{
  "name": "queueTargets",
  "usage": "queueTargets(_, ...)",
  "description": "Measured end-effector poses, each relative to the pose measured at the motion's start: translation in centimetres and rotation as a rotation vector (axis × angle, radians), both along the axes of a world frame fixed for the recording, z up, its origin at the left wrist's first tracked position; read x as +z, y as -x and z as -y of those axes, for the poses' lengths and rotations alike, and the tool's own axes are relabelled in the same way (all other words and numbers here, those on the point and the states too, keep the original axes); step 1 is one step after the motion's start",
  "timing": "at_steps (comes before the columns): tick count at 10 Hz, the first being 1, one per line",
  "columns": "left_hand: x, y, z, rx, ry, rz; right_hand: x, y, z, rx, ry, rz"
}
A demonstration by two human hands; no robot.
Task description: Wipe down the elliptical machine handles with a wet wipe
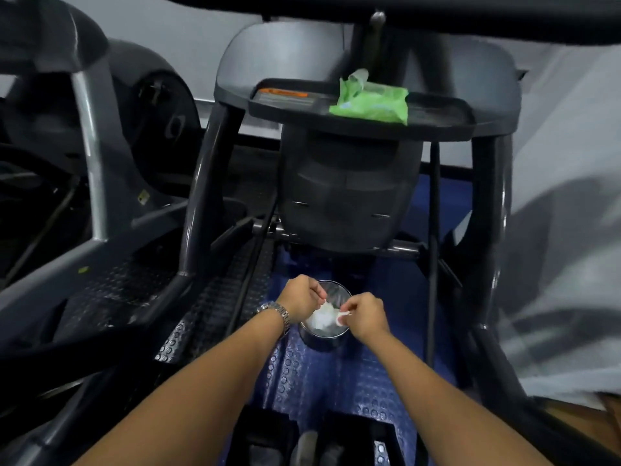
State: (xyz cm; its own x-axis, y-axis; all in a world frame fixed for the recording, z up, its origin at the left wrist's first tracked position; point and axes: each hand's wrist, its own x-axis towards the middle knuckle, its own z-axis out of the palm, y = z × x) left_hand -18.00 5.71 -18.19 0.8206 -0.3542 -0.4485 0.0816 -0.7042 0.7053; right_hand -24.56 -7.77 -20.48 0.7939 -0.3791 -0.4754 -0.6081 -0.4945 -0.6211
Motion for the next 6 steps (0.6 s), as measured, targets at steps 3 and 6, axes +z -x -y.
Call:
queueTargets(3, -5.1, -5.7, 2.8, -0.138, -0.064, 0.085, -5.0, -7.4, 0.4, 0.248, 0.249, -0.034)
queueTargets(6, -9.7, -9.1, 1.6, 0.022, -0.168, 0.130, -9.0, -10.4, 2.3, 0.178, 0.288, -0.048)
